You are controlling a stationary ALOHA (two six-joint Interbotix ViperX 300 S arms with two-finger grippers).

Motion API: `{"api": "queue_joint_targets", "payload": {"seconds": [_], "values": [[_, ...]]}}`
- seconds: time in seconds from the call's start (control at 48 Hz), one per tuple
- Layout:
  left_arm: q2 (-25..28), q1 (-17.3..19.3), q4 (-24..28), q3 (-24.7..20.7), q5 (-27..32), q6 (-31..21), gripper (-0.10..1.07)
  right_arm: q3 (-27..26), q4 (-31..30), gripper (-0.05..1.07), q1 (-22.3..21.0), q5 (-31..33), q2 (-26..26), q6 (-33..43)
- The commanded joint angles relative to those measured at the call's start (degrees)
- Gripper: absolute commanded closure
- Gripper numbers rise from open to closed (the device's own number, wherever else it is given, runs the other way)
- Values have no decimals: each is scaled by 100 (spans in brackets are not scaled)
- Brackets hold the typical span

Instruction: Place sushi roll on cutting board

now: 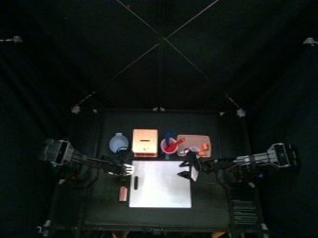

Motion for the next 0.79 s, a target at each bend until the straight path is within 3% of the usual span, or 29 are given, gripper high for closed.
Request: {"api": "queue_joint_targets", "payload": {"seconds": [0.0,0.271,0.479,0.771], "values": [[53,9,9,-545,97,9,23,-35,9,12,9,-26,-88,-9],[1055,18,-18,-1811,149,114,23,35,-9,12,9,9,-167,-18],[1714,53,-9,-2751,149,501,23,79,-9,12,0,79,-334,-18],[2391,185,-220,-3524,132,1090,22,220,9,12,9,88,-492,-9]]}}
